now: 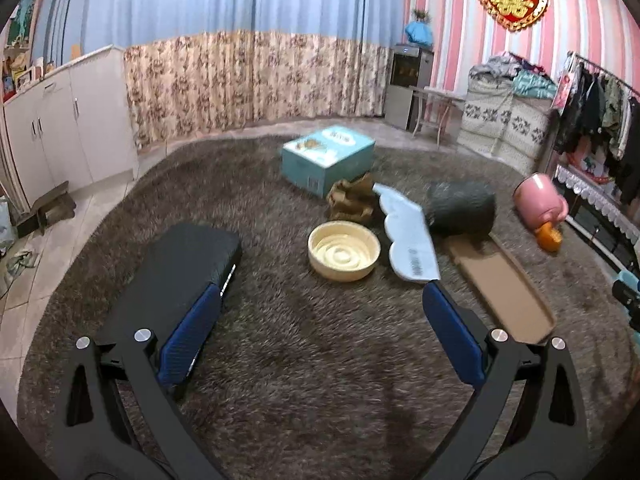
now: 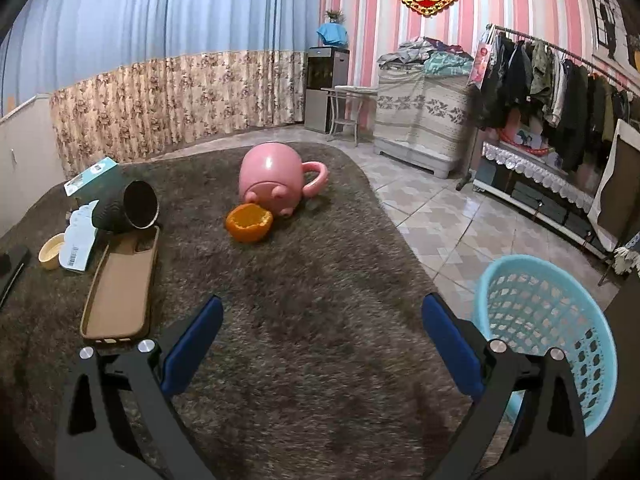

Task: Collect trash
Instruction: 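Move both open tools back over the rug toward the dish and peel, then grasp the cream round dish with the left tool while the right tool grasps the orange peel, then carry the cream dish and orange peel in both tools over the basket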

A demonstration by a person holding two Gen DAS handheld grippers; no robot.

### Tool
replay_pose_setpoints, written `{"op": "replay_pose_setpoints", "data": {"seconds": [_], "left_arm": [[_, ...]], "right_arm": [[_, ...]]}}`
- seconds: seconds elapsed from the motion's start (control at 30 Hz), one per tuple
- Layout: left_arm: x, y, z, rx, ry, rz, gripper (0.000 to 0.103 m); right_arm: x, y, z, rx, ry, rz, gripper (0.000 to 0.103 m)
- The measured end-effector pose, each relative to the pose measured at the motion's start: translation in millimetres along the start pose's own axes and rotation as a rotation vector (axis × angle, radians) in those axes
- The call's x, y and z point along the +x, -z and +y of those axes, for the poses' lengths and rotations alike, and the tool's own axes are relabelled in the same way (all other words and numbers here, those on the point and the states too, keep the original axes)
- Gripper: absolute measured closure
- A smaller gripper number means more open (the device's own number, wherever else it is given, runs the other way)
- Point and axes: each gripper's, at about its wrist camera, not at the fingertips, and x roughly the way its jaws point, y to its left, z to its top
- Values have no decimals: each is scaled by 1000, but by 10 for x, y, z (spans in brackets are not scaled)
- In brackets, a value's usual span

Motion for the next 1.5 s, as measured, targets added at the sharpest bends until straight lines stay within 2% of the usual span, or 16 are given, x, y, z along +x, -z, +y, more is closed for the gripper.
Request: {"op": "replay_pose_setpoints", "data": {"seconds": [0.27,0.43,0.53,0.67,0.8,0.97,1.03,1.1,1.17,1.2,1.23,1.37,1.5], "left_arm": [[546,-123,-85,31,8,98,7],[868,-173,-104,35,14,195,19],[1020,-187,-85,22,24,244,21],[1076,-259,-71,16,22,211,28],[1079,-273,-85,15,39,198,42],[978,-253,-15,-29,32,143,42],[974,-246,17,-48,31,140,42],[992,-233,29,-52,30,146,42],[993,-230,15,-48,27,147,42],[988,-230,11,-45,27,145,42],[985,-233,13,-45,27,143,42],[990,-243,27,-54,28,141,42],[967,-240,21,-44,28,130,42]], "right_arm": [[276,-25,-30,78,-61,67,6],[488,-88,31,85,-86,102,6],[598,-146,97,59,-91,109,6],[739,-222,188,31,-105,121,6],[862,-286,313,-2,-118,126,6],[1031,-441,421,-7,-152,120,7],[1132,-491,471,-14,-164,132,14],[1239,-515,502,-14,-186,160,31],[1303,-509,525,-19,-204,170,40],[1319,-505,541,-23,-215,172,53],[1316,-502,545,-24,-225,171,60],[1140,-484,506,-21,-233,112,67],[850,-396,393,-15,-226,86,67]]}}
